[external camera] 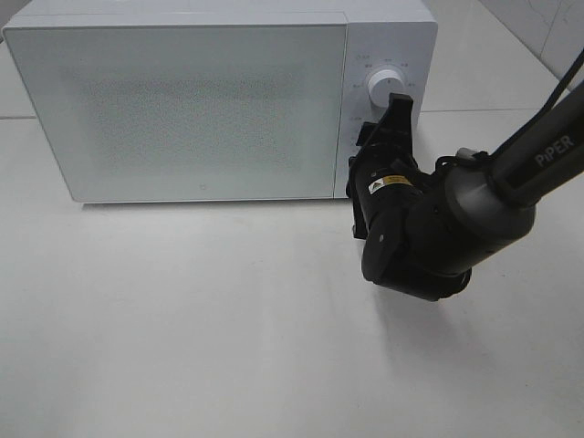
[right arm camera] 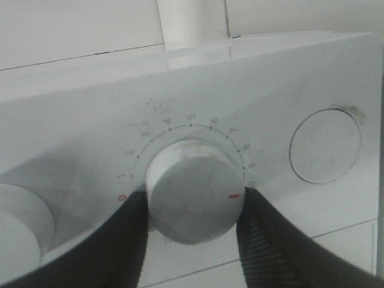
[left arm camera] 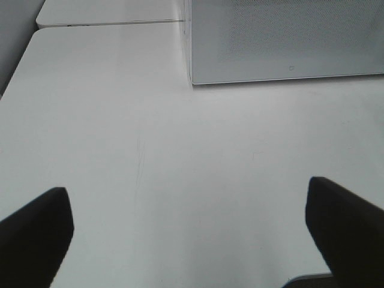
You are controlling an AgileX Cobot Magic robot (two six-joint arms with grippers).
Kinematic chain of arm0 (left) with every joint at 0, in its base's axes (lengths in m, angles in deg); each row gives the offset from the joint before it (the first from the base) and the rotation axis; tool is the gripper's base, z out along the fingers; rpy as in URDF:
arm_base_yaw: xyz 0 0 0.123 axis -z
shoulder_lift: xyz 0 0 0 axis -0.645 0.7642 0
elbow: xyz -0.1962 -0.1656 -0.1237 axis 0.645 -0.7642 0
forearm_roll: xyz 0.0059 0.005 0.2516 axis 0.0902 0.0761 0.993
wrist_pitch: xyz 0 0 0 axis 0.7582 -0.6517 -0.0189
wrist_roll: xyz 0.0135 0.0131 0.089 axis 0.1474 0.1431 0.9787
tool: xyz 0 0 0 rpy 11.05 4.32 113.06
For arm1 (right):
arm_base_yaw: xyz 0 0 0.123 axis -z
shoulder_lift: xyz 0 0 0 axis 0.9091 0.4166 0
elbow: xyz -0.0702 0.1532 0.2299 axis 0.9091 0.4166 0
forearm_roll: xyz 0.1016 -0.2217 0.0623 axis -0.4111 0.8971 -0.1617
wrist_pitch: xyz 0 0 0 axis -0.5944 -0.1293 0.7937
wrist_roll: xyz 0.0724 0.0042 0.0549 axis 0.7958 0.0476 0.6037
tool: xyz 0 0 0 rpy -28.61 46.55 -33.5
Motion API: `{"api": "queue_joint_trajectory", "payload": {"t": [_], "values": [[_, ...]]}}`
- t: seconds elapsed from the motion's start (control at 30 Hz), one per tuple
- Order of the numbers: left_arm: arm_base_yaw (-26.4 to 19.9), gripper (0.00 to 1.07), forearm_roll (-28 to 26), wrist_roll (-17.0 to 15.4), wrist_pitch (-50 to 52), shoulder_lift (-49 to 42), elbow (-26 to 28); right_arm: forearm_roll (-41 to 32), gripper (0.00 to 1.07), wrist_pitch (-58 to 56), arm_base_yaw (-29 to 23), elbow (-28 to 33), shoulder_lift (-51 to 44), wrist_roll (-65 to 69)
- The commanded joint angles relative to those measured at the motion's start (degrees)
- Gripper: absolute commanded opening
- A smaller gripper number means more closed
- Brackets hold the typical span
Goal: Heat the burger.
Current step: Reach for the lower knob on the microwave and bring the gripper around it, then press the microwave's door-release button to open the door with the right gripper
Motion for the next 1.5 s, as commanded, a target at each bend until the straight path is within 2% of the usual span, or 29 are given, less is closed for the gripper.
{"api": "queue_joint_trajectory", "payload": {"t": [0.03, 0.4, 0.5, 0.87, 0.9, 0.97, 1.0, 1.1, 1.37, 1.5], "values": [[0.3, 0.98, -0.6, -0.3, 0.7, -1.4, -0.2, -3.1, 0.23, 12.4, 1.9, -2.1, -0.9, 0.2], [0.3, 0.98, -0.6, -0.3, 0.7, -1.4, -0.2, -3.8, 0.26, 12.4, 1.9, -2.1, -0.9, -1.2], [0.3, 0.98, -0.6, -0.3, 0.7, -1.4, -0.2, -3.8, 0.29, 12.4, 1.9, -2.1, -0.9, -2.6], [0.3, 0.98, -0.6, -0.3, 0.7, -1.4, -0.2, -4.9, 0.5, 12.1, 1.9, -2.1, -1.3, -8.7], [0.3, 0.98, -0.6, -0.3, 0.7, -1.4, -0.2, -4.9, 0.57, 12.2, 1.9, -2.1, -1.5, -9.5], [0.3, 0.98, -0.6, -0.3, 0.7, -1.4, -0.2, -5.7, 0.6, 12.1, 1.9, -1.8, -2.0, -11.3], [0.3, 0.98, -0.6, -0.3, 0.7, -1.4, -0.2, -6.8, 0.68, 12.0, 1.9, -1.2, -2.6, -13.2], [0.3, 0.98, -0.6, -0.3, 0.7, -1.4, -0.2, -6.9, 0.75, 11.3, 1.9, 0.3, -3.6, -16.5], [0.3, 0.98, -0.6, -0.3, 0.7, -1.0, -0.2, -1.9, 0.76, 4.8, 1.8, 4.4, -6.9, -20.5], [0.3, 0.98, -0.6, -0.3, 0.7, -1.0, -0.2, 1.9, 0.76, -0.6, 1.8, 8.5, -10.9, -25.8]]}}
